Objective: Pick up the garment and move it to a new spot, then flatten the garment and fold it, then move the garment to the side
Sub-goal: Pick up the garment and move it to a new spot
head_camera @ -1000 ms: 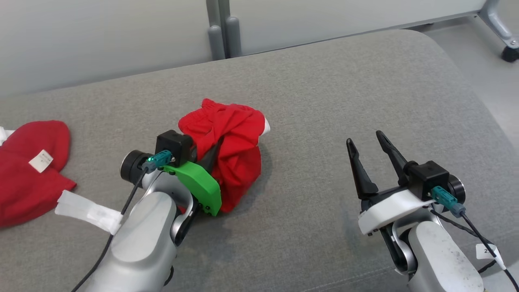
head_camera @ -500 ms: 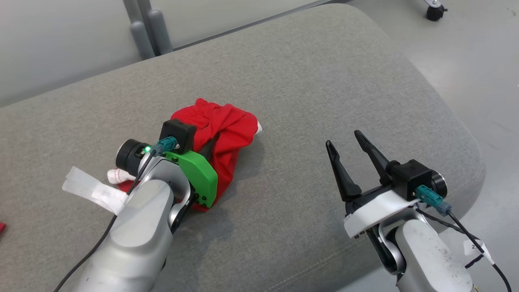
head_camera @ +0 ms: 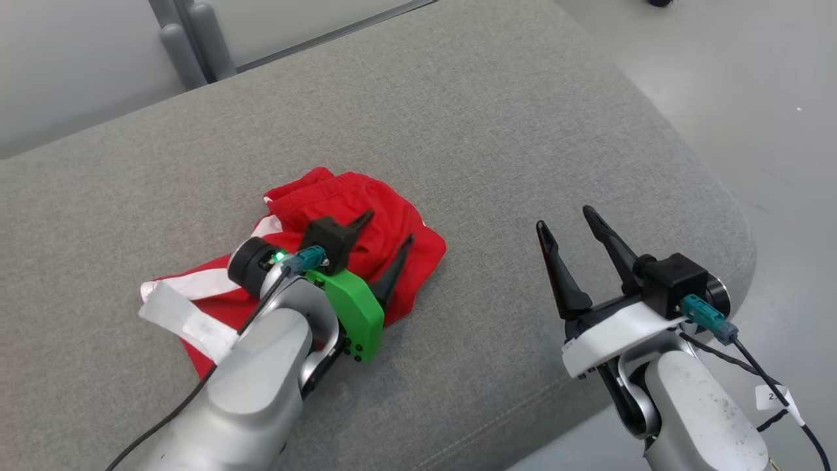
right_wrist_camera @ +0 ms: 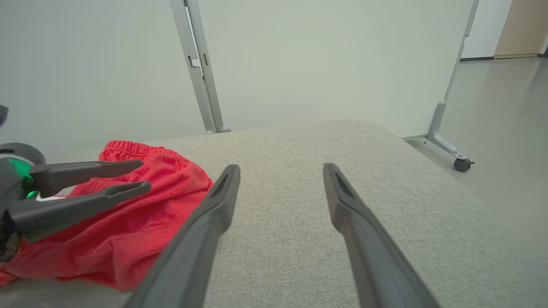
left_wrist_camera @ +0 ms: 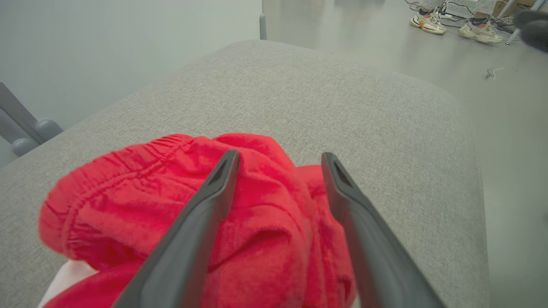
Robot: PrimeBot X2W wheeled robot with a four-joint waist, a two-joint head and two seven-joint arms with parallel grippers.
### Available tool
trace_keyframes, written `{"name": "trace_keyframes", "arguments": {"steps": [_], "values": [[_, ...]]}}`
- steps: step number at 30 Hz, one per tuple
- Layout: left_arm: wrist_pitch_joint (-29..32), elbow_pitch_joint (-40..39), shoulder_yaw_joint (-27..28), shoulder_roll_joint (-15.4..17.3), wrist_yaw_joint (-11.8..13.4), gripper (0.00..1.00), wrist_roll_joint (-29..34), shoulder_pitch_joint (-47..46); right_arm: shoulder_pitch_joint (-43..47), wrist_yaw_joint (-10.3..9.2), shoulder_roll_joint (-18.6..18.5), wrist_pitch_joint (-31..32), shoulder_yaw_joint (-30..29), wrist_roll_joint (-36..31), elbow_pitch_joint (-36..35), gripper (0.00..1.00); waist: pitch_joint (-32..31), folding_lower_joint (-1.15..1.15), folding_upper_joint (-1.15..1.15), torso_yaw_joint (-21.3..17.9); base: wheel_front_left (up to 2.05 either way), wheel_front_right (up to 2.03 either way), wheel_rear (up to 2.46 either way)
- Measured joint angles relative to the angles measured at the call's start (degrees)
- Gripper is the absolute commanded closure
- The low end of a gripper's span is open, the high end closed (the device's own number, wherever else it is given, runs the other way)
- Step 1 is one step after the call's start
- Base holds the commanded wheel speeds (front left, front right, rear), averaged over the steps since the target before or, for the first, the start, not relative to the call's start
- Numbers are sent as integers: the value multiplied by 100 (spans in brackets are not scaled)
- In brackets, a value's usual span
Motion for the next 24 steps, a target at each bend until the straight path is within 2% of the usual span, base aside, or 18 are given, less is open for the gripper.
{"name": "trace_keyframes", "arguments": {"steps": [5, 10, 16, 19, 24], "values": [[-91, -258, -372, 18, -4, 0, -364, 79, 0, 0, 1, 0, -73, -1, 4, 0, -81, 0, 0, 181, 0, 0, 0], [-200, -463, -412, 24, -12, 0, -542, 69, 0, 0, -31, 0, -135, -15, 4, 0, -146, 0, 0, 363, 0, 0, 0], [-292, -602, -229, 29, -13, 0, -656, 60, -49, 18, -227, 0, -135, -131, 45, 0, -249, 0, 0, 699, 0, 0, 0], [-339, -668, -153, 33, 3, 0, -658, 63, -163, 88, -318, 0, -89, -180, 97, 0, -301, 0, 0, 892, 0, 0, 0], [-389, -710, 11, 33, 207, 0, -664, 171, -452, 219, -533, 2, 36, -346, 335, 0, -373, 0, 0, 1247, 0, 0, 0]]}}
